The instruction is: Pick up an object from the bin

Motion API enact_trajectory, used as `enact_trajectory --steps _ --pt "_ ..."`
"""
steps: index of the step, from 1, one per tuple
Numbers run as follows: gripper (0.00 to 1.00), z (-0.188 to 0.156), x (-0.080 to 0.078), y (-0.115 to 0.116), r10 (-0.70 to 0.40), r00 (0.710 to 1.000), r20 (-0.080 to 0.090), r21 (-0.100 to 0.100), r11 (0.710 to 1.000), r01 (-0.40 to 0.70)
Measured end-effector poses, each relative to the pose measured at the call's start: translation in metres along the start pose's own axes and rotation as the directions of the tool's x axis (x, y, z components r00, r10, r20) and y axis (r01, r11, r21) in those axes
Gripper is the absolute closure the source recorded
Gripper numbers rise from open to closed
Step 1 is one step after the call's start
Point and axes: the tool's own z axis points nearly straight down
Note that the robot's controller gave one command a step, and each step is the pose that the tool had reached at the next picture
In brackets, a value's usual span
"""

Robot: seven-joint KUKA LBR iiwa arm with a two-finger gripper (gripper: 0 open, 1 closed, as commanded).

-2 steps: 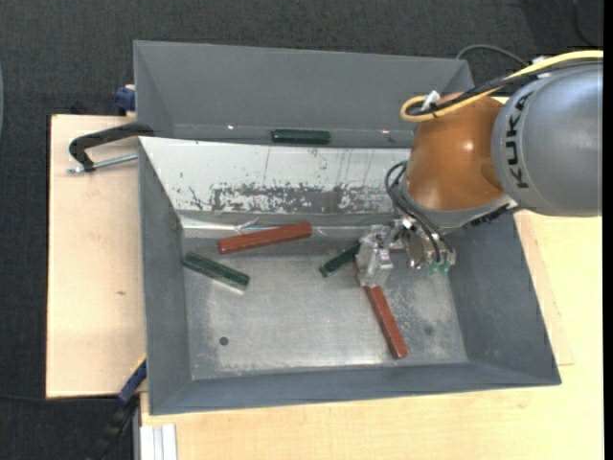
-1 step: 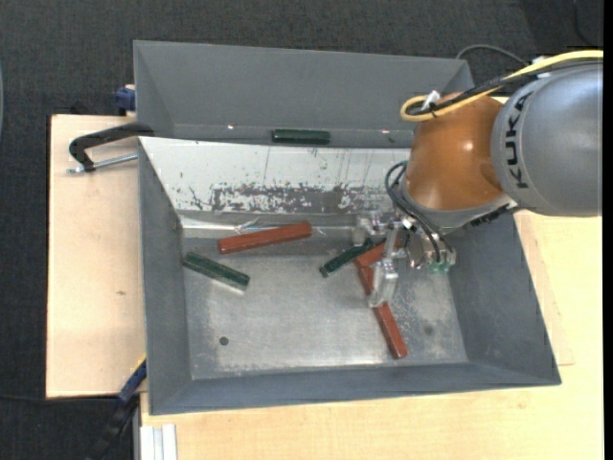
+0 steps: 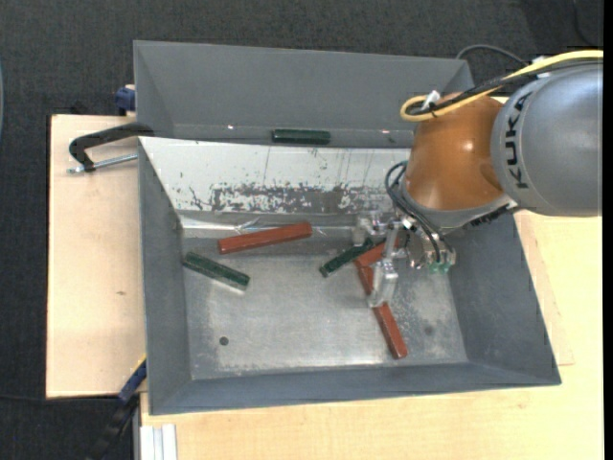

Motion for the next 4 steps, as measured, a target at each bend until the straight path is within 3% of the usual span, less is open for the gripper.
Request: enact_trajectory --steps 1,2,3,4 --pt "1.0 0.019 -0.011 -0.018 0.183 0.983 0.01 -0.001 0.983 -0.183" --pt "1.0 0.019 -0.011 -0.018 0.183 0.983 0.011 -0.001 0.983 -0.183" --pt "1.0 -0.031 0.0 -0.035 0.19 0.982 -0.002 -0.001 0.982 -0.19" --pt "1.0 -0.099 0.011 -0.02 0.173 0.985 0.0 0.001 0.985 -0.173"
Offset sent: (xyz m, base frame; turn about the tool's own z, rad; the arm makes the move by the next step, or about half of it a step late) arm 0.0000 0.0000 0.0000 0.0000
